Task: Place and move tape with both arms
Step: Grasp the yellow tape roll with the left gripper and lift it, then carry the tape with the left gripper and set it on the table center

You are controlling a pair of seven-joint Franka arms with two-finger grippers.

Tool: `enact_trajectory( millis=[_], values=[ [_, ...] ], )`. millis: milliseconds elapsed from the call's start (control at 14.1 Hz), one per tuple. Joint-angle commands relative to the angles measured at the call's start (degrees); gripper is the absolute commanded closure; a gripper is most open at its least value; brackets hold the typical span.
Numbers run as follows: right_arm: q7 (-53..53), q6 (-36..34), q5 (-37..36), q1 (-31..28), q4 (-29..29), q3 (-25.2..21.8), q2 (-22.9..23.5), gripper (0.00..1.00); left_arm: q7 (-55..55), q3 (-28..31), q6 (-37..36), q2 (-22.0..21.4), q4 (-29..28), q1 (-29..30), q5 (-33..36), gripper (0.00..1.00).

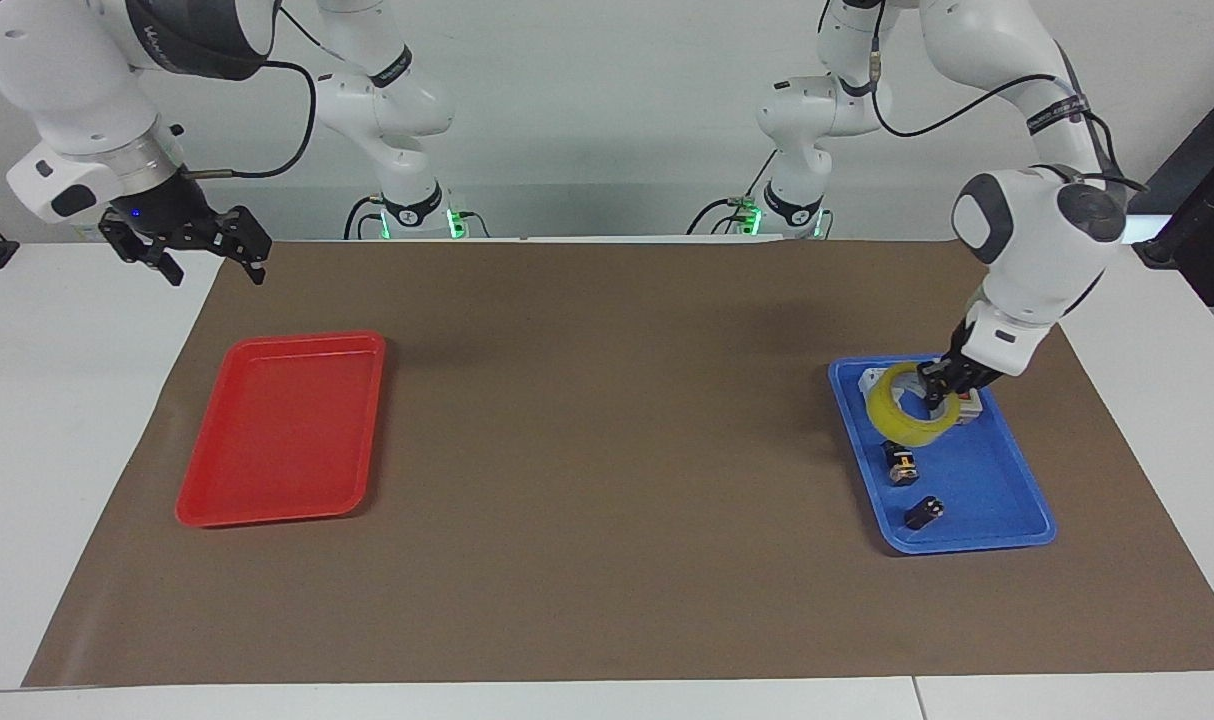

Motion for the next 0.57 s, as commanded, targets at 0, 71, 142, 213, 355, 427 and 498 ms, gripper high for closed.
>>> enact_trajectory(
  millis=[0, 71, 142, 213, 355, 427, 498],
  values=[
    [0.67, -0.19, 0.75, -0.35, -1.09, 0.47, -1.08, 0.0, -9.03, 0.71, 3.44, 0.0, -2.19, -8.47, 0.84, 1.0],
    [0.67, -0.19, 0.75, -0.44, -1.09, 0.47, -1.08, 0.0, -12.72, 0.71, 4.77, 0.79, -2.46, -11.46, 0.93, 1.0],
    [0.75, -0.19, 0.75, -0.35, -1.09, 0.47, -1.08, 0.0, -16.15, 0.71, 5.91, 1.14, -2.64, -14.71, 0.93, 1.0],
    [0.67, -0.19, 0.75, -0.35, -1.09, 0.47, -1.08, 0.0, -19.32, 0.79, 7.14, 2.19, -2.55, -17.78, 1.19, 1.0],
    [0.76, -0.19, 0.75, -0.35, -1.09, 0.47, -1.08, 0.0, -27.31, 0.71, 9.34, 3.16, -2.2, -23.33, 4.78, 1.0],
    [0.67, -0.19, 0.75, -0.35, -1.09, 0.47, -1.08, 0.0, -31.09, 0.62, 10.74, 3.6, -2.02, -25.61, 5.23, 1.0],
    [0.67, -0.19, 0.75, -0.26, -1.09, 0.47, -1.08, 0.0, -33.3, 0.71, 11.45, 4.74, -1.5, -28.25, 5.24, 1.0]
  ],
)
